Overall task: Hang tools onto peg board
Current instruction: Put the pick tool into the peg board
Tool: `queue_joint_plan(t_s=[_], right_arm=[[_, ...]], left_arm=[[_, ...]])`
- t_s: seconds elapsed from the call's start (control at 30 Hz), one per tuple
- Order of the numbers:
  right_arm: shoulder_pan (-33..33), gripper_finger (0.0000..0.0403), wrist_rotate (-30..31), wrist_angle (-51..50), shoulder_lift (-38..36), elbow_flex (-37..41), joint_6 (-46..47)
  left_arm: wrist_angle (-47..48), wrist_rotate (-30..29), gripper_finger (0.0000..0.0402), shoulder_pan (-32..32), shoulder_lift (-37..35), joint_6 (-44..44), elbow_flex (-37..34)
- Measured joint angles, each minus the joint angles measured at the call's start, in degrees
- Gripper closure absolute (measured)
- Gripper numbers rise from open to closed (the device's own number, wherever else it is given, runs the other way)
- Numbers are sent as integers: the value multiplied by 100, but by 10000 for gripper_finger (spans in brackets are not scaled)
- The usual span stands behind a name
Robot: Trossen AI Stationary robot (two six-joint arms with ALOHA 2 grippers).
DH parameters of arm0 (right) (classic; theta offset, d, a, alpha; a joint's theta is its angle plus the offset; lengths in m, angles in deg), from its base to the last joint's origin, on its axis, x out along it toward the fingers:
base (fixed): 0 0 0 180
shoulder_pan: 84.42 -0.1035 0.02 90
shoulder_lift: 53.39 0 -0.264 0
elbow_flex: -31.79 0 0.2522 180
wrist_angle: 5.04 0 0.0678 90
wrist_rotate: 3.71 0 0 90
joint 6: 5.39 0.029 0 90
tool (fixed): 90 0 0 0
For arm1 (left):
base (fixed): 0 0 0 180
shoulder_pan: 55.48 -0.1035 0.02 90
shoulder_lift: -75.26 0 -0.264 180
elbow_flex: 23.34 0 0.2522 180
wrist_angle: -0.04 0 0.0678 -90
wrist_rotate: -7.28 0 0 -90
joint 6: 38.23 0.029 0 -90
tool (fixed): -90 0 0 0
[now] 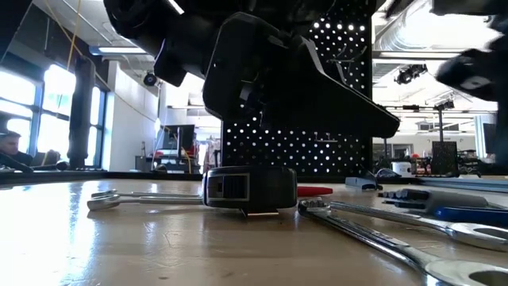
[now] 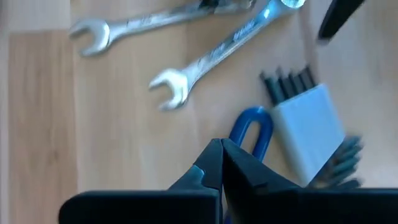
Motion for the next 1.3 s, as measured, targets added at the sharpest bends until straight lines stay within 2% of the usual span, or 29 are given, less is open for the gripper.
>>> queue_joint_plan(t_s=[0.2,0.33,0.47,0.63,0.83,1.13,1.3], right_arm=[[128,402,-236,-353,-7,-74,88],[79,403,-808,-745,-35,-74,531],[-79,387,-1178,-539,-35,-74,615],[-187,344,-1092,-454,-35,-54,722],[-142,306,-571,-383,-37,-15,750],[0,297,-746,-378,294,-15,636],[90,297,-584,-393,381,-28,611]], left_arm=[[225,0,156,0,0,0,0],[354,0,156,29,0,2,0],[365,0,156,33,0,4,0],[305,0,156,35,0,50,0],[305,0,156,39,0,52,0],[324,-11,156,48,0,50,0],[361,-173,156,48,0,46,-2]])
